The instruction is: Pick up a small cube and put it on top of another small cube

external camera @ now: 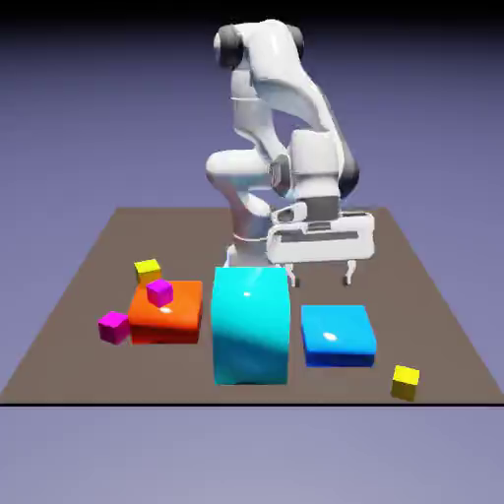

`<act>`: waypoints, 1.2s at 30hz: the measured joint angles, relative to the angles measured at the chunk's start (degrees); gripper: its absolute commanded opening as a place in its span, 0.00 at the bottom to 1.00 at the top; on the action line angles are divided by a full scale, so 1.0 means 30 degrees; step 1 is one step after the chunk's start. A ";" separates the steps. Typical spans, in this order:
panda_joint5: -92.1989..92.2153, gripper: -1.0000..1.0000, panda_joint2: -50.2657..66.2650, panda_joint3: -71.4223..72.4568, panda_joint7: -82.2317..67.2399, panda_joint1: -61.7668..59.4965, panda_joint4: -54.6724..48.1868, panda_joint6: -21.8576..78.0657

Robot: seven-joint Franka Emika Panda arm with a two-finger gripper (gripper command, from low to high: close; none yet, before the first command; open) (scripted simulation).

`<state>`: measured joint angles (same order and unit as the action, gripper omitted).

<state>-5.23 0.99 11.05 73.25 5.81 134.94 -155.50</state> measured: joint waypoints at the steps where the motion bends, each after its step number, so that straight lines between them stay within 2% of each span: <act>1: -0.0108 0.50 0.0692 0.0227 0.0633 0.0053 -0.0536 0.0381; 16: -0.1720 0.50 1.1075 0.3635 1.0135 0.1425 -0.8576 0.6090; 18: -0.1767 0.50 1.1379 0.3735 1.0413 0.1468 -0.8812 0.6257; 21: -0.2467 0.50 1.3452 0.2979 1.0815 0.2146 -0.9130 0.4508; 22: -0.2645 0.00 1.3979 0.2787 1.0917 0.2318 -0.9211 0.4063; 24: -0.2639 0.00 1.3980 0.2786 1.0913 0.2318 -0.9212 0.4056; 29: -0.1361 0.00 1.0869 0.4047 1.0003 0.0886 -0.9349 0.6643; 36: -0.0890 0.00 0.6023 0.1216 0.6543 -0.2503 -0.6836 0.8040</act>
<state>-7.90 19.06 14.69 92.88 -1.69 114.43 -131.38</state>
